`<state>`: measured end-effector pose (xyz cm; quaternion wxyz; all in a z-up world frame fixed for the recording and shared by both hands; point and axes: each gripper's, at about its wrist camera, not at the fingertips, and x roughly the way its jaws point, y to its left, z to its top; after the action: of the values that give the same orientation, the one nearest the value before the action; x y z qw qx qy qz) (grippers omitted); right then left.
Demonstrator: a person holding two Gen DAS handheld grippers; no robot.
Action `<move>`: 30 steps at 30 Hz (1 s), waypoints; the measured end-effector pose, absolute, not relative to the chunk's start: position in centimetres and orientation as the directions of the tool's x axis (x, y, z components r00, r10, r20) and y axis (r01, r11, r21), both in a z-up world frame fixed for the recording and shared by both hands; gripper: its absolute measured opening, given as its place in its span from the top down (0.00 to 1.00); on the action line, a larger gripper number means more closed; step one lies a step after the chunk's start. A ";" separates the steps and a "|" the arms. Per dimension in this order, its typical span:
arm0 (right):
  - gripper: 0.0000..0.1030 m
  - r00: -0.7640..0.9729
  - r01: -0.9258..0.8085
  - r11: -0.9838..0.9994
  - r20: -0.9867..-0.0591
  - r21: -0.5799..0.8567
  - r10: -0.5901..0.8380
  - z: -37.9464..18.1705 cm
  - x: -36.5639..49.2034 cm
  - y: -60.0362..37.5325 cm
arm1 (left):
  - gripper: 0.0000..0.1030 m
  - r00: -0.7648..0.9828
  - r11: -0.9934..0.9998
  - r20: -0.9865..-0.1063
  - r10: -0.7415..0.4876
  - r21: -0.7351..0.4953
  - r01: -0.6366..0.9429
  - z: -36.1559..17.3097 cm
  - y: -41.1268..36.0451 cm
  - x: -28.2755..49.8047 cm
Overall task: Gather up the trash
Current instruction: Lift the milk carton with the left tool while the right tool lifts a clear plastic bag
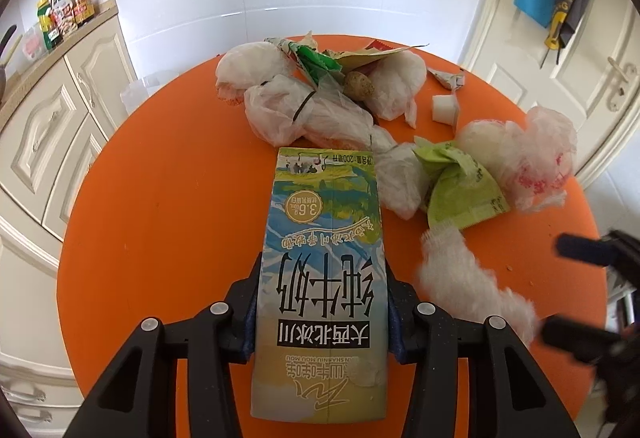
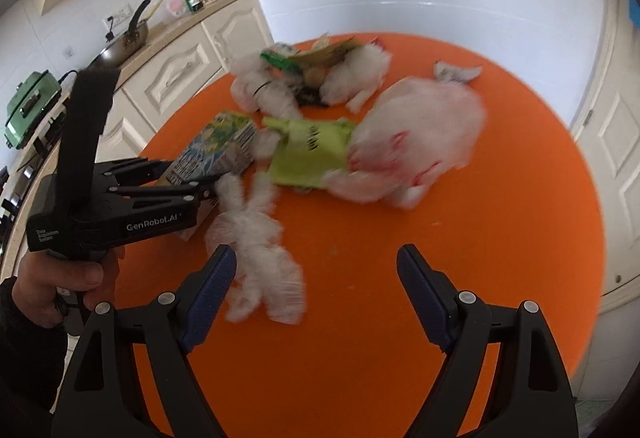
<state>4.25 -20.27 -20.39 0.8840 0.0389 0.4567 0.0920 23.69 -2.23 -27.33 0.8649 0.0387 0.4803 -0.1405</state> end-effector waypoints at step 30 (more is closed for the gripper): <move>0.76 0.765 0.002 0.969 -0.625 0.246 0.157 -15.2 -5.7 -29.7 | 0.57 0.613 0.930 -0.734 -0.293 -0.070 0.362 -16.0 -6.4 10.4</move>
<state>-5.72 -29.68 -15.18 0.9321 0.1171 0.3402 0.0414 10.39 -6.41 -15.97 0.8969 0.0427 0.4005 -0.1825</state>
